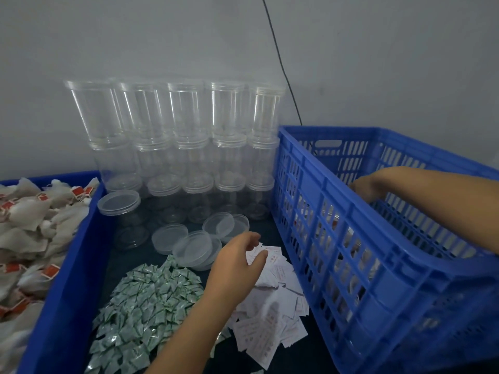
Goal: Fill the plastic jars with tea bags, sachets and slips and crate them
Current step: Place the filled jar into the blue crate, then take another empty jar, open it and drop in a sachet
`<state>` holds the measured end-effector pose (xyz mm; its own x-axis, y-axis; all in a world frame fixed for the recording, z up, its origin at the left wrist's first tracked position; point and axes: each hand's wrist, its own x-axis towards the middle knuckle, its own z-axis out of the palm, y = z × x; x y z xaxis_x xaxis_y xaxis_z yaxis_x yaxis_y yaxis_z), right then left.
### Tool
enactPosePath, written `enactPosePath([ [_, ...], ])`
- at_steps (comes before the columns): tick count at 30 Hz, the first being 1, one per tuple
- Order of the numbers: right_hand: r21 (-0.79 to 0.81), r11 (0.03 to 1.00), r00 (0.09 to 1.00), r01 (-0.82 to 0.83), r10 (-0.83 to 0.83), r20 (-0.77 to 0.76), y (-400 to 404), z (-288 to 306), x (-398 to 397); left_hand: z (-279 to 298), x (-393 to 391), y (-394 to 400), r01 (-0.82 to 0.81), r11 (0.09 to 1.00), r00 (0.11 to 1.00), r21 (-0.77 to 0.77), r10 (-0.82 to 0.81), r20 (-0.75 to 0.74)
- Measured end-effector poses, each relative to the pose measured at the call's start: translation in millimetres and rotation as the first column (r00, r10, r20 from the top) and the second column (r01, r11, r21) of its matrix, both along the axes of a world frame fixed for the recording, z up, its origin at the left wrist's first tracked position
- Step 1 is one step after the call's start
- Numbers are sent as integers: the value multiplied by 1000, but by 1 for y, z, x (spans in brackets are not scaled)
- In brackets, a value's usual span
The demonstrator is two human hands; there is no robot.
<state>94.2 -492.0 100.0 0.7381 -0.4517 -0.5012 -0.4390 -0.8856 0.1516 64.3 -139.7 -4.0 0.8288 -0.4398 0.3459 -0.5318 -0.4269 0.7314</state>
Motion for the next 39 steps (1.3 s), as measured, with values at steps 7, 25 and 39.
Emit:
enactPosePath([
  [7, -137, 983, 935, -123, 161, 315, 51, 97, -2, 1, -5, 38, -62, 998, 998, 16, 63, -31],
  [25, 231, 761, 631, -606, 283, 723, 396, 3, 120, -20, -26, 140, -456, 872, 862, -176, 384, -331],
  [39, 300, 806, 728, -510, 219, 649, 445, -69, 193, -34, -21, 153, -561, 810, 792, -171, 464, -397],
])
